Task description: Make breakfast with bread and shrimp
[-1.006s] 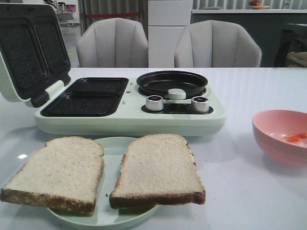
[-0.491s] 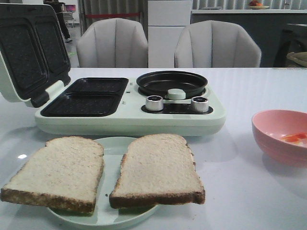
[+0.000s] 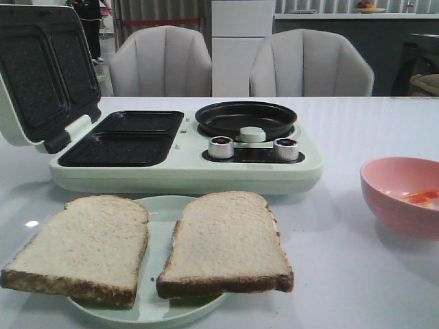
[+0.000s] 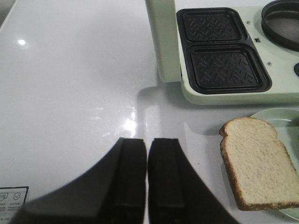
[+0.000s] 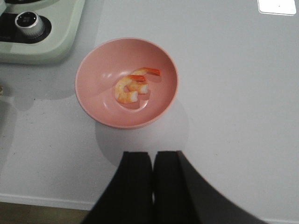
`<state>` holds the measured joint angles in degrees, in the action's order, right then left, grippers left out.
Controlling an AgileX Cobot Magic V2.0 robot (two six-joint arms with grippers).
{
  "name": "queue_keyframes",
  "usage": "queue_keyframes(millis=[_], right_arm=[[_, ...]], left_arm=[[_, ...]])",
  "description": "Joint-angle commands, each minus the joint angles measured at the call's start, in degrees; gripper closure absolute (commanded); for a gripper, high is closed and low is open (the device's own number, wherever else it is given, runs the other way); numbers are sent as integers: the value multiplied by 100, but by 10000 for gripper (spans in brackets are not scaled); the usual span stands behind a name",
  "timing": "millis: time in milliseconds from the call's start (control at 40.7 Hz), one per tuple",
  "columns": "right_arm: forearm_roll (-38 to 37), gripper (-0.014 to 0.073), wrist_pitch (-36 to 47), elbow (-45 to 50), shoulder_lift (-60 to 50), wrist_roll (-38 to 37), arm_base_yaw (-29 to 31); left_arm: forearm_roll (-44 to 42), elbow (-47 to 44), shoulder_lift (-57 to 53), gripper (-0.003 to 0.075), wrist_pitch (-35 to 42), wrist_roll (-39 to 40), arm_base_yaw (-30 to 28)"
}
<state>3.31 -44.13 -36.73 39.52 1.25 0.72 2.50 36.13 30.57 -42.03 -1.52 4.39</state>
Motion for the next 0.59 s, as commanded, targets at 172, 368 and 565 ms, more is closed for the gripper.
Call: queue_keyframes(millis=[172,368,565], right_arm=[[37,-28,413,-206,99,-2,33],[37,-28,413,-206,99,-2,33],[37,-28,413,-206,99,-2,33]], left_arm=[[57,198,171,97,344,-268,6],[82,167,171,97,549,-756,605],[48,-492,171,97,1139,-1971,1963]])
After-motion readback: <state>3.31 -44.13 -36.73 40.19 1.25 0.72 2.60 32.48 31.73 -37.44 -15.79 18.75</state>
